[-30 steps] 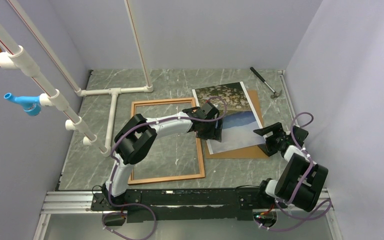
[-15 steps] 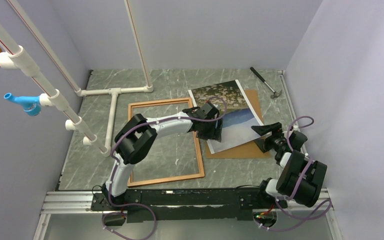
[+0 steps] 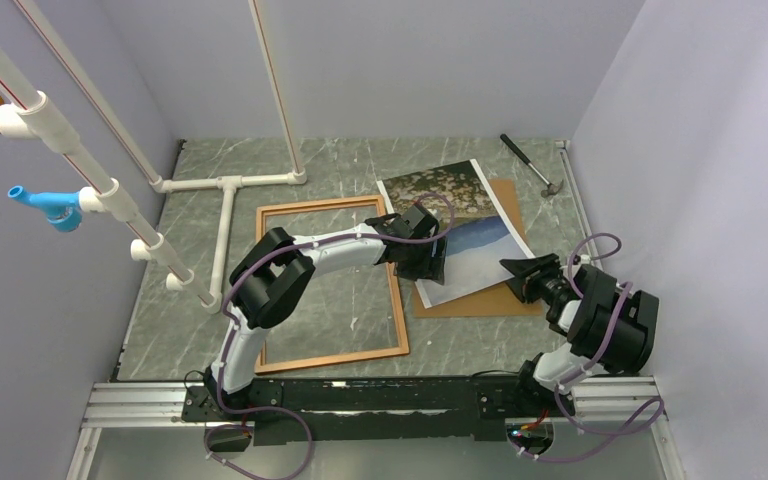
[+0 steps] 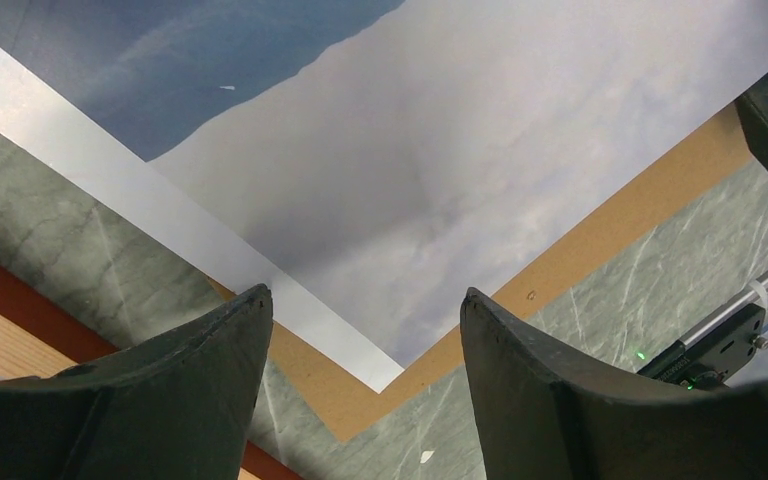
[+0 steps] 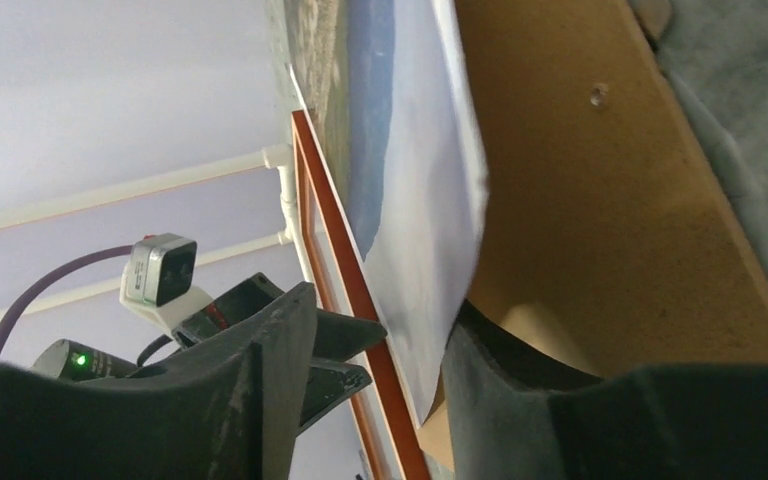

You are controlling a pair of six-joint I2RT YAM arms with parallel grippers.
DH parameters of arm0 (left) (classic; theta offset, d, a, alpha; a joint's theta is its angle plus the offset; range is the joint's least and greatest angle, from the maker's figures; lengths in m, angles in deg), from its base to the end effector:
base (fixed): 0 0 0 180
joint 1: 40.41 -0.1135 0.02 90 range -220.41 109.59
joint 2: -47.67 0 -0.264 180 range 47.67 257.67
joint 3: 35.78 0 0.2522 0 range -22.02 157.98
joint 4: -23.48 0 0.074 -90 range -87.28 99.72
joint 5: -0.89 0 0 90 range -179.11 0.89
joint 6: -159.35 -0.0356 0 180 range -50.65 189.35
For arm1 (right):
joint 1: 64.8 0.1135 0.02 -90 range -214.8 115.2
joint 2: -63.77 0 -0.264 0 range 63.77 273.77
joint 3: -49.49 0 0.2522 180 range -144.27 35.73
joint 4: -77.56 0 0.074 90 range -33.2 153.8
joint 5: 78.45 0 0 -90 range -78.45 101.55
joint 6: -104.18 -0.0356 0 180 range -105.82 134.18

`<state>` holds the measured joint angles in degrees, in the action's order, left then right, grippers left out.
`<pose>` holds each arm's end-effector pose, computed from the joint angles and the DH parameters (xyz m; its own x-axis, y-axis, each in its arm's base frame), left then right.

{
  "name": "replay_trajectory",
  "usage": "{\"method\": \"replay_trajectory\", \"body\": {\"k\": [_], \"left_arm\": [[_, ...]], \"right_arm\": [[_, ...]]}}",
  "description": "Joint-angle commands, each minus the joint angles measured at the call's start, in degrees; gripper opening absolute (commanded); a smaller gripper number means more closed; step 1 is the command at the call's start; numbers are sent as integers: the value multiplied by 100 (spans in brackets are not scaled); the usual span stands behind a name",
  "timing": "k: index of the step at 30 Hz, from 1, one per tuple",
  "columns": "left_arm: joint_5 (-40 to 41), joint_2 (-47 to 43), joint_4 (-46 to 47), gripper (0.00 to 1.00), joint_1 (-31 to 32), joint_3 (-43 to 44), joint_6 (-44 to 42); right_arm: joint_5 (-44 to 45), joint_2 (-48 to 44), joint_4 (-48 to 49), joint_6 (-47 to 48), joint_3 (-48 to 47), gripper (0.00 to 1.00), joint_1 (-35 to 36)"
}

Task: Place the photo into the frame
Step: Pick up the photo at the center of the board.

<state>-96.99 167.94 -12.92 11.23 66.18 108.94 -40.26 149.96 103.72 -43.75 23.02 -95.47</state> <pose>0.2789 -0.3603 0.1731 -0.9167 0.1410 -0.3739 0.3136 0.8338 -0.4544 0.1946 -0.0829 0.1060 -0.4626 0.8835 -0.0743 0.2713 0.2208 0.9368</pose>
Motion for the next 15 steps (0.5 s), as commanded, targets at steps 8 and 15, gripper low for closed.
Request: {"method": "replay_trajectory", "body": {"k": [8, 15], "left_arm": [[-309, -96, 562, 74, 38, -397, -79], [-396, -541, 1128, 79, 33, -770, -88]], "right_arm": [[-267, 933, 1406, -448, -38, 1, 96], [-331, 746, 1276, -451, -80, 0, 92]]}}
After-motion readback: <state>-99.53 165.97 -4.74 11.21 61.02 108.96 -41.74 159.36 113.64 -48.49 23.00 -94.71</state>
